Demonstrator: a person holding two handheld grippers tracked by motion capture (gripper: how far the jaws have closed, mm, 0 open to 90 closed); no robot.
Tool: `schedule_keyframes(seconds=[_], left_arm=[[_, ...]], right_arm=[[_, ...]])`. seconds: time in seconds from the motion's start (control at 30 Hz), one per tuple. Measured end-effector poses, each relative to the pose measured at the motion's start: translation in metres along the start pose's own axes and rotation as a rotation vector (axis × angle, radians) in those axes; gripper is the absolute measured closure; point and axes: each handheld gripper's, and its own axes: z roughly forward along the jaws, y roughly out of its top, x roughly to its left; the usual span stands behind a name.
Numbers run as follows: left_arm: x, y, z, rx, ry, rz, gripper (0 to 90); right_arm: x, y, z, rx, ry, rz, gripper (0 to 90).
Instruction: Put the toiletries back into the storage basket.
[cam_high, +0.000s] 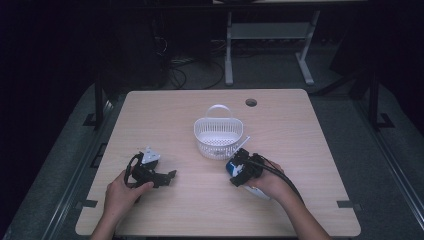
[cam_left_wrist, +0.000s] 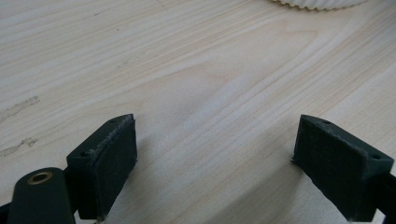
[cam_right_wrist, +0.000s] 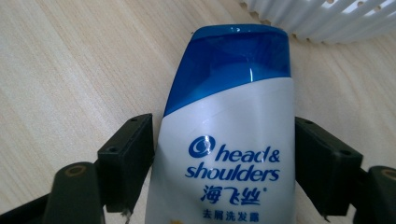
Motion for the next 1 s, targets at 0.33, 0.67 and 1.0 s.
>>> schedule_keyframes(seconds=[0.33,0.67,1.0], left_arm=[[0.0,-0.0001,0.0,0.0,0.0,0.001,12.9],[0.0,-0.0001,-0.0001,0.0,-0.001,0.002,12.9],[0.0,-0.0002,0.0001,-0.002,-0.001,0.001,12.9]], right_arm=[[0.0002,0.0037,-0.0011,0.02,0.0,-0.004,32.4],[-0.0002,0.0034,-0.0015,0.017,-0.003,0.002,34.2],[-0.0055,-0.0014,-0.0091,-0.041,0.046,0.041,34.5]])
